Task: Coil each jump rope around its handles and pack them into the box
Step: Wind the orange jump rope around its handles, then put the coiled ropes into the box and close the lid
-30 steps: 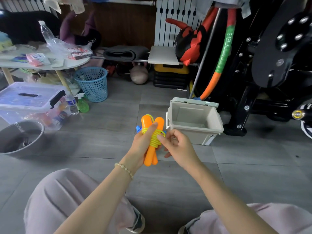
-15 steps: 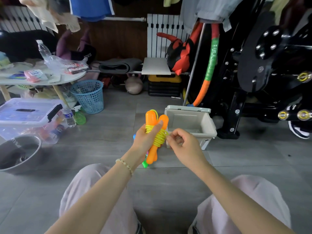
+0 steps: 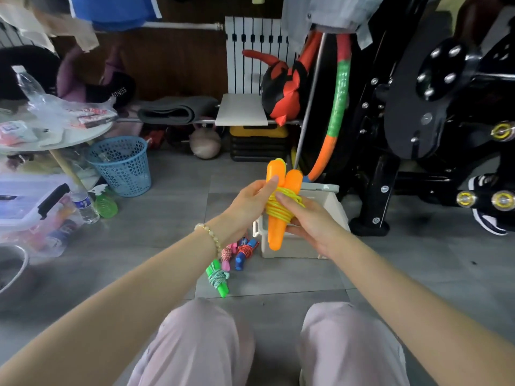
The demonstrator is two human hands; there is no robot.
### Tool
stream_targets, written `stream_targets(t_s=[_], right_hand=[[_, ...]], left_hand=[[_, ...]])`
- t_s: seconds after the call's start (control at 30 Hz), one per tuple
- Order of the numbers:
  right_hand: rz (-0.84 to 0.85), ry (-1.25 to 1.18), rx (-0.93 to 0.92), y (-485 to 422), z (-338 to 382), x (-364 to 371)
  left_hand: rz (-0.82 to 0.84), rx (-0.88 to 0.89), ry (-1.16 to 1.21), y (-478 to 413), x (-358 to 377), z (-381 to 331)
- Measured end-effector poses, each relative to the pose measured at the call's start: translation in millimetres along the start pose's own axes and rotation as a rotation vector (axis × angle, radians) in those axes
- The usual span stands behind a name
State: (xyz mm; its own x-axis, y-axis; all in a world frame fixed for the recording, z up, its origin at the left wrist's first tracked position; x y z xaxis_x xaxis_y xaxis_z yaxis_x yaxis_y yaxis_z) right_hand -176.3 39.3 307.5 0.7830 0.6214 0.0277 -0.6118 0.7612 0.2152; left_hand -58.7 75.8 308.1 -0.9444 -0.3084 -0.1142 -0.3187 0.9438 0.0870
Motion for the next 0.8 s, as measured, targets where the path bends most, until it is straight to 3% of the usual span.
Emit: stream_targets(t_s=[0.17, 0.27, 0.37, 0.6, 0.8], right_hand=[[0.01, 0.05, 0.095, -81, -61, -1], [0.014, 0.05, 0.204, -128, -123, 6], [0.05, 0.068, 0.332, -176, -204, 21], [0.095, 0.083, 0.522, -249, -356, 57], [0.153, 0.071, 0.623, -273, -437, 75]], left_hand=[[-0.079, -0.139, -0.181, -59, -52, 78], [-0.156, -0.216, -0.397, -77, -95, 157], [-0.197, -0.37, -0.447, -88, -126, 254], [-0.256, -0.822, -0.303, -97, -150, 451], [-0.268, -0.964, 0.073, -101, -121, 526]])
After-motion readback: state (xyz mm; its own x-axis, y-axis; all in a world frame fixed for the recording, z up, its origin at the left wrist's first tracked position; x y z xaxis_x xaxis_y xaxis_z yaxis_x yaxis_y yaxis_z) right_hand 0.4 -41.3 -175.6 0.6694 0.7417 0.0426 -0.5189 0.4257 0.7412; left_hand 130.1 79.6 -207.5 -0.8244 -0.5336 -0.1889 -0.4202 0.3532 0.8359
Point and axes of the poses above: each hand's wrist, its own y-axis away from the middle knuckle, its own x-axis out of the palm, z = x × y, the point moved 6 cm from there along -y, towards the middle knuckle, and after that the axes turned 1 degree about x, right-handed, at the moved point
